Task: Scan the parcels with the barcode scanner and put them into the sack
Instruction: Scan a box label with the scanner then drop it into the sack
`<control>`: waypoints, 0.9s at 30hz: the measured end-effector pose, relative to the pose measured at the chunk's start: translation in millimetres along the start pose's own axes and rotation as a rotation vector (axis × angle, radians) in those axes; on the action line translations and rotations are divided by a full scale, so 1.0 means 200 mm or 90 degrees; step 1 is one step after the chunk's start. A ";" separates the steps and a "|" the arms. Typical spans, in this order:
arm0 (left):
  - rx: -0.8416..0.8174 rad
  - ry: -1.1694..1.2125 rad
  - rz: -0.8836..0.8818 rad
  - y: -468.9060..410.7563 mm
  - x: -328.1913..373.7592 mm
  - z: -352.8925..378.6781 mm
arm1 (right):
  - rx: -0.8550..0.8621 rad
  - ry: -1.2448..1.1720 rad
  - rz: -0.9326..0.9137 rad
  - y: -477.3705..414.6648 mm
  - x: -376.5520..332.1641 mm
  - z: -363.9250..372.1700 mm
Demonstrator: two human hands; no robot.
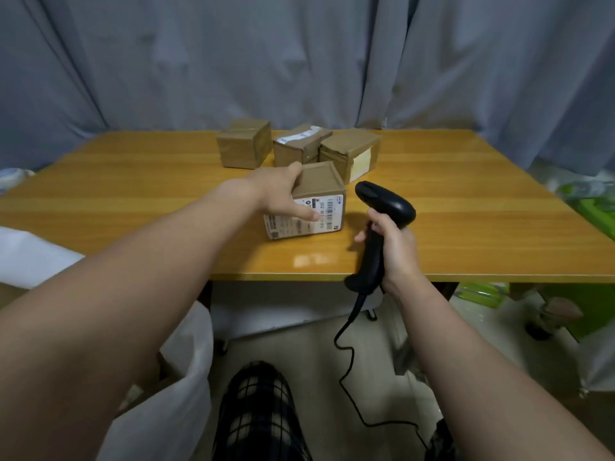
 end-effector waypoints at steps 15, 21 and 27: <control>-0.121 0.003 -0.094 0.13 0.00 0.01 | 0.007 0.121 -0.021 0.14 0.02 -0.10; -0.162 0.178 -0.095 0.25 0.00 -0.02 | -0.033 0.125 -0.016 0.19 -0.01 -0.10; 0.039 0.521 -0.197 0.42 -0.10 -0.10 | -0.032 0.169 -0.170 0.23 -0.24 -0.13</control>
Point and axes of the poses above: each hand's wrist, its own y-axis away from the middle knuckle, its own z-axis out of the palm, x = y × z, the point moved 7 cm from there along -y, towards the middle knuckle, and after that the axes turned 15 degrees about x, right-handed, at the moved point
